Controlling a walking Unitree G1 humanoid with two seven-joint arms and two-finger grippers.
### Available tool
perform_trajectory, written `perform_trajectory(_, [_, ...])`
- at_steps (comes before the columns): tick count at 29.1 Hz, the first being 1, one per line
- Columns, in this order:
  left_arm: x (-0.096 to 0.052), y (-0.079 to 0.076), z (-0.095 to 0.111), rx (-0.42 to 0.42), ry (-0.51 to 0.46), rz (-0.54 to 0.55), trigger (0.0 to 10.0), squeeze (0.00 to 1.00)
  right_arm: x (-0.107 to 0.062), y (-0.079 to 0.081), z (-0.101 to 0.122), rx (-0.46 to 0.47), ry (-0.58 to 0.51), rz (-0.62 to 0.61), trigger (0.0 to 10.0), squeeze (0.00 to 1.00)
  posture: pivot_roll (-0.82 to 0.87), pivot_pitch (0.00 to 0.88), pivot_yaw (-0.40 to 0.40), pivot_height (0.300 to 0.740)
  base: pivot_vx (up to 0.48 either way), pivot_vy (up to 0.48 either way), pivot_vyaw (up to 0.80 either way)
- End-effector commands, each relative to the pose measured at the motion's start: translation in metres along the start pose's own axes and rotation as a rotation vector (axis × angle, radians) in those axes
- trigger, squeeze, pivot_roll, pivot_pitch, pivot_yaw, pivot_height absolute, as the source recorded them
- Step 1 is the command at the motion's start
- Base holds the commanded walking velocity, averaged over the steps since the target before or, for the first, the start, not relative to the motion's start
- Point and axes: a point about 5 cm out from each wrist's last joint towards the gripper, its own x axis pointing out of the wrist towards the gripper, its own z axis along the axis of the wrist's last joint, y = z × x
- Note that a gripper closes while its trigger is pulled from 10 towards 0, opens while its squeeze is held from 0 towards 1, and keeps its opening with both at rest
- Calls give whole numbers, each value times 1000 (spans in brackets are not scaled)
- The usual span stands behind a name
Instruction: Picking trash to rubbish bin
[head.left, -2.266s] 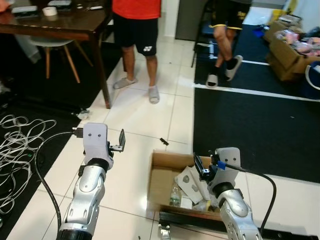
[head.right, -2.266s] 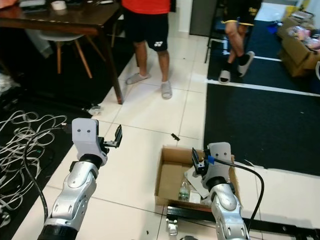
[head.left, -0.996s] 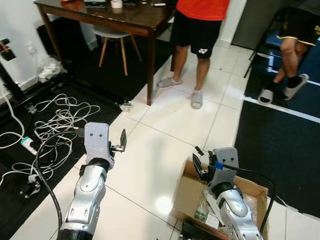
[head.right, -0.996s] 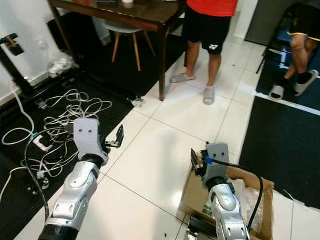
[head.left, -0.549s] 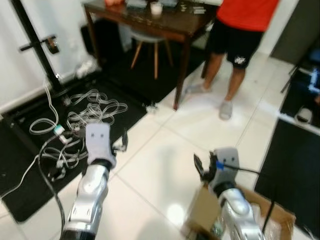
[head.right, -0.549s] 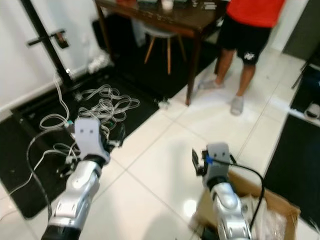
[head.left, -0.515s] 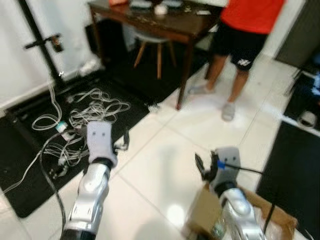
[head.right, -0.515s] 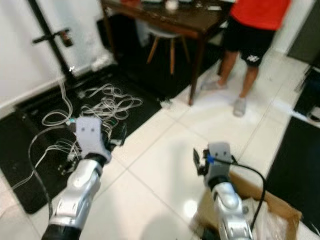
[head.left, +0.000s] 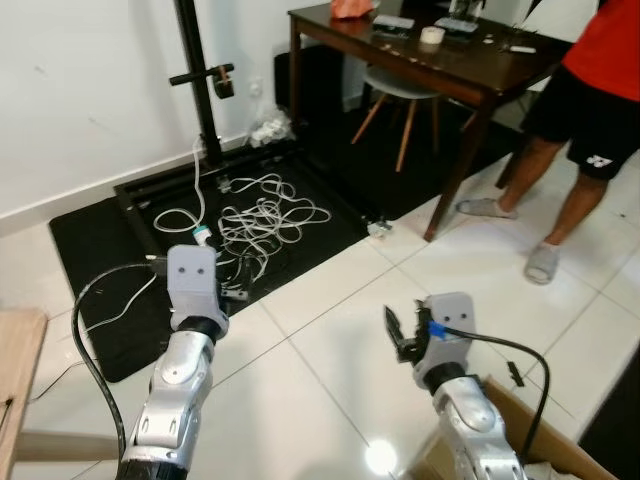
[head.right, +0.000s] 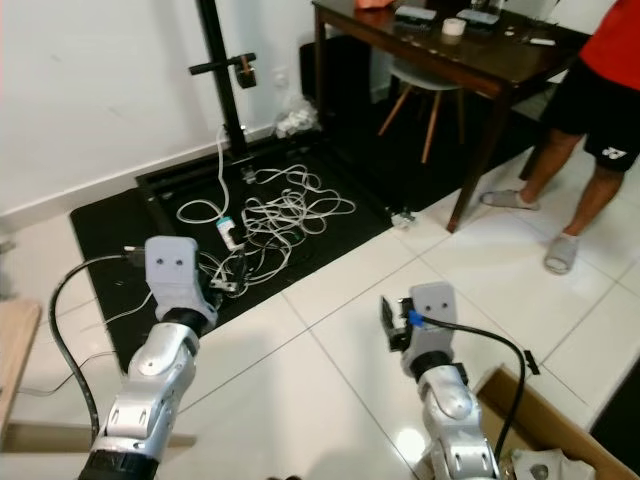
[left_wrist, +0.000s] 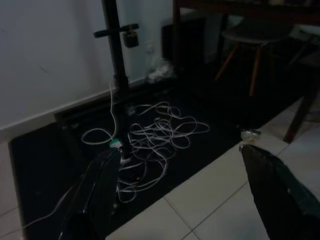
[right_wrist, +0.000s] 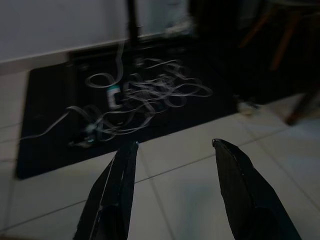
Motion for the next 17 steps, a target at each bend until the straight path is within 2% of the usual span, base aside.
perform_trajectory(1, [-2, -1, -3, 2, 5, 1, 10000, 0, -2, -2, -2, 9, 10, -10, 10000, 0, -43, 129, -15, 740, 0, 0, 800])
perform_trajectory(17, [-3, -5, 0, -24, -13, -24, 10000, 0, -2, -2, -1, 9, 10, -9, 10000, 0, -43, 134, -18, 740, 0, 0, 800])
